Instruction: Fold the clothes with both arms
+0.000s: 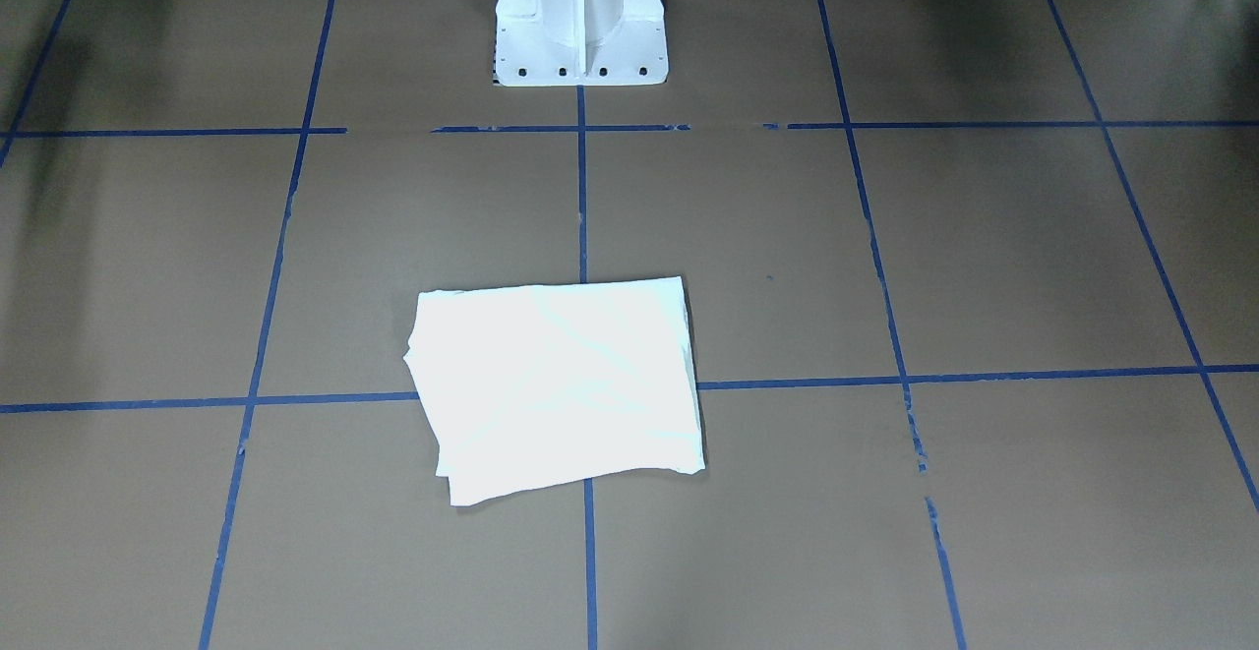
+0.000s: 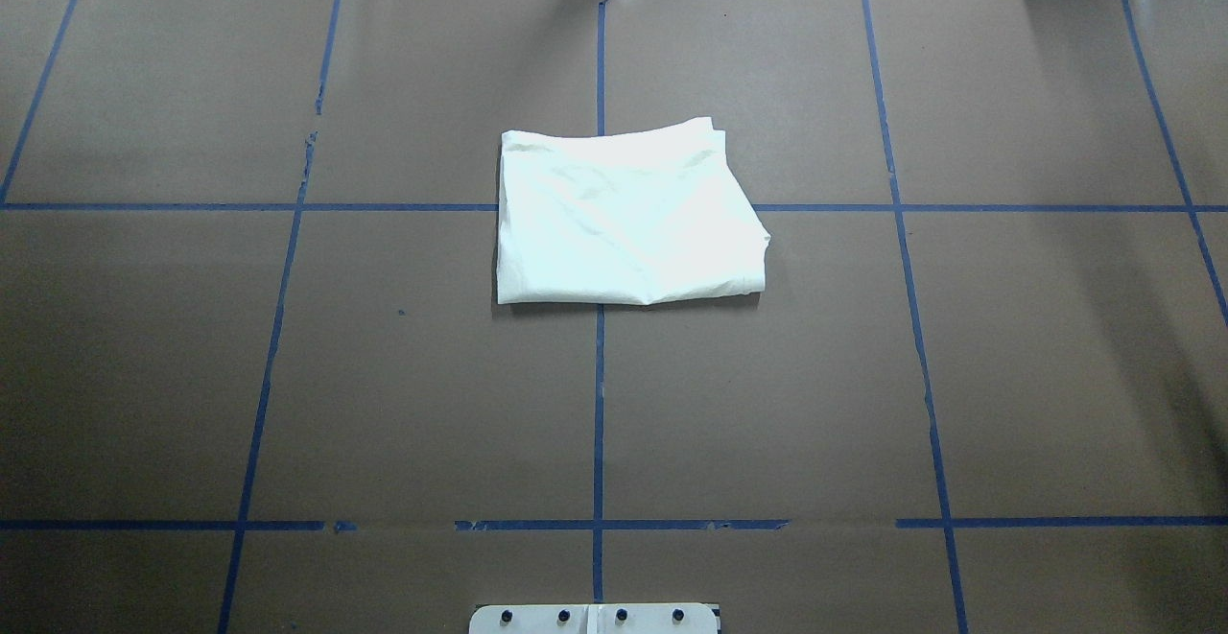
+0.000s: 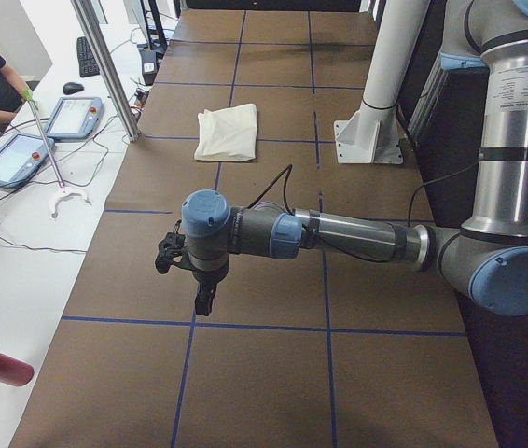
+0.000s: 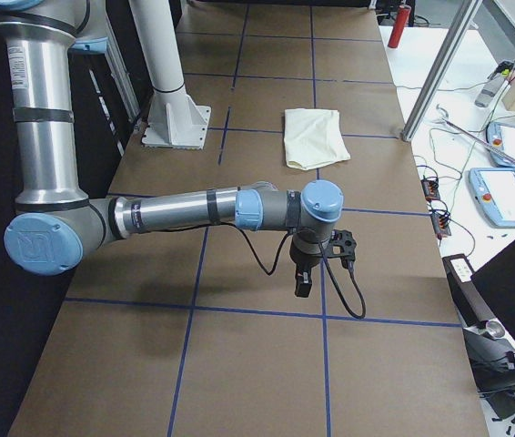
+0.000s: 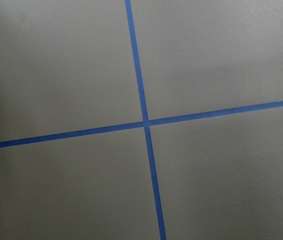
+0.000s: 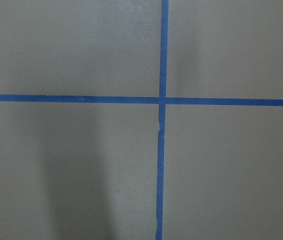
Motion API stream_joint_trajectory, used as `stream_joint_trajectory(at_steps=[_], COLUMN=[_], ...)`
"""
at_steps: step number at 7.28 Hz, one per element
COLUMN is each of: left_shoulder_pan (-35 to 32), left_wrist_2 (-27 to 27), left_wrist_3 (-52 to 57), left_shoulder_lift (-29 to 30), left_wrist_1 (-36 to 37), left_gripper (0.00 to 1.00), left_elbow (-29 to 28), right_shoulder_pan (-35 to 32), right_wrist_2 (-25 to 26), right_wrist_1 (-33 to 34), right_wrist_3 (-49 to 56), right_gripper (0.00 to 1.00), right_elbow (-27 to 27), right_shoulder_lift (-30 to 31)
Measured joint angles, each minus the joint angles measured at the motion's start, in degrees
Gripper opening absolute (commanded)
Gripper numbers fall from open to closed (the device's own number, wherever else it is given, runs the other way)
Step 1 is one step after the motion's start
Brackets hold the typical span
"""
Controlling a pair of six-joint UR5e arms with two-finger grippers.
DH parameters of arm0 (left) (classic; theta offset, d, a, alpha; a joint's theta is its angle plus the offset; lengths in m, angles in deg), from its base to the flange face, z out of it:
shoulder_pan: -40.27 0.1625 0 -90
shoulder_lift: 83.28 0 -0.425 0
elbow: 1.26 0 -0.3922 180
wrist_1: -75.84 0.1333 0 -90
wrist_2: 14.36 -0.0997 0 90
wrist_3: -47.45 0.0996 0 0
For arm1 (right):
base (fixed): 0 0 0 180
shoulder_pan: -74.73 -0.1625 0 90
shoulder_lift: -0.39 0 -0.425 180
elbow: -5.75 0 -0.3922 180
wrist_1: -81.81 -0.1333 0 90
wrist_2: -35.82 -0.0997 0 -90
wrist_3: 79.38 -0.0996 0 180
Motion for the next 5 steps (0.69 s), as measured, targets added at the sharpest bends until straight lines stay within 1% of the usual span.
stream_joint_trajectory(at_steps=[5], left_shoulder_pan=[-0.1], left_wrist_2=[0.0], left_wrist_3=[-1.1], left_shoulder_lift=[0.5], left_wrist_1=[-3.4], left_gripper=[1.0], left_elbow=[-3.6], right_shoulder_pan=[0.0], right_wrist_2=[0.0], right_wrist_1=[-0.1], right_wrist_3=[0.0], right_gripper=[1.0], right_elbow=[0.0], right_shoulder_lift=[-0.7])
